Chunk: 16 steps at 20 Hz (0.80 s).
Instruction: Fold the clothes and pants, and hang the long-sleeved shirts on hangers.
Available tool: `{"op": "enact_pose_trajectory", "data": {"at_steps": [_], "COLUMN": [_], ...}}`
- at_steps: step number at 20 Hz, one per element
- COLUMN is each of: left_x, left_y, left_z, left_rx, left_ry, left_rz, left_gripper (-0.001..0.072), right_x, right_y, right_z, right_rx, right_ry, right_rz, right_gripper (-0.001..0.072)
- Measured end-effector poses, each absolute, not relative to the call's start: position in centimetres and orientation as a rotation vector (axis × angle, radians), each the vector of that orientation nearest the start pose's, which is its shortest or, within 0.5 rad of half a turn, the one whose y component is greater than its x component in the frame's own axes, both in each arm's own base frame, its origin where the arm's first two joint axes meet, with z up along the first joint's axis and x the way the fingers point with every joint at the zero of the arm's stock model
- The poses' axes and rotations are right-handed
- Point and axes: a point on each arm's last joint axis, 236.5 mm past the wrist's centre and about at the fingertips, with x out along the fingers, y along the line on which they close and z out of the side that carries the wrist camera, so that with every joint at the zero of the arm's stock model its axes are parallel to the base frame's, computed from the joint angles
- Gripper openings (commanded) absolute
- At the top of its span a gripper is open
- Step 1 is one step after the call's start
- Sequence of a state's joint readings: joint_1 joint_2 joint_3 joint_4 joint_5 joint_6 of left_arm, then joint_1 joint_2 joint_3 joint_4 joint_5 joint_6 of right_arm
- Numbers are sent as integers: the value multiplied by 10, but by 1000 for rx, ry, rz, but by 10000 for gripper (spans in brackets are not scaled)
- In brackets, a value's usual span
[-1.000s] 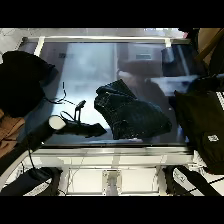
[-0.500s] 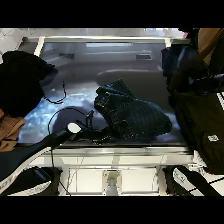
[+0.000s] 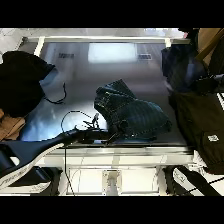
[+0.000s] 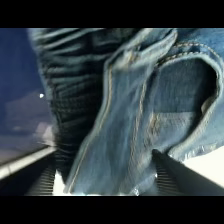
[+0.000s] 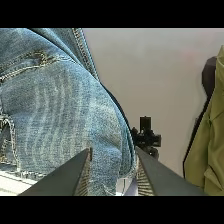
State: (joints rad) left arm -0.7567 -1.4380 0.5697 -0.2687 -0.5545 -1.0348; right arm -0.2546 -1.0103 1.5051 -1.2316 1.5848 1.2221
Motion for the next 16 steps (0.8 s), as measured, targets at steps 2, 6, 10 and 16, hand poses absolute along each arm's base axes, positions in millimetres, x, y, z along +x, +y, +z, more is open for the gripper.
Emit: {"op": "enact_pose_trajectory", "data": {"at_steps": [2, 6, 10, 16], "left_x": [232, 282, 344, 377], "left_y": [-381, -379, -322, -193], "left_z": [-87, -50, 19, 118], "left_rx": [-1035, -1071, -1028, -876], "left_ry": [1388, 1230, 976, 672], "left_rz": [-531, -587, -622, -515], "left_gripper": [32, 31, 30, 31], "right_x": [321, 314, 291, 259], "right_y": [-2, -5, -4, 39], "right_z": [206, 210, 182, 57], "right_rx": [-1, -26, -32, 210], "right_ry": [1010, 1004, 1066, 1238], "right_rz": [259, 247, 245, 358], "right_gripper": [310, 311, 434, 462]}}
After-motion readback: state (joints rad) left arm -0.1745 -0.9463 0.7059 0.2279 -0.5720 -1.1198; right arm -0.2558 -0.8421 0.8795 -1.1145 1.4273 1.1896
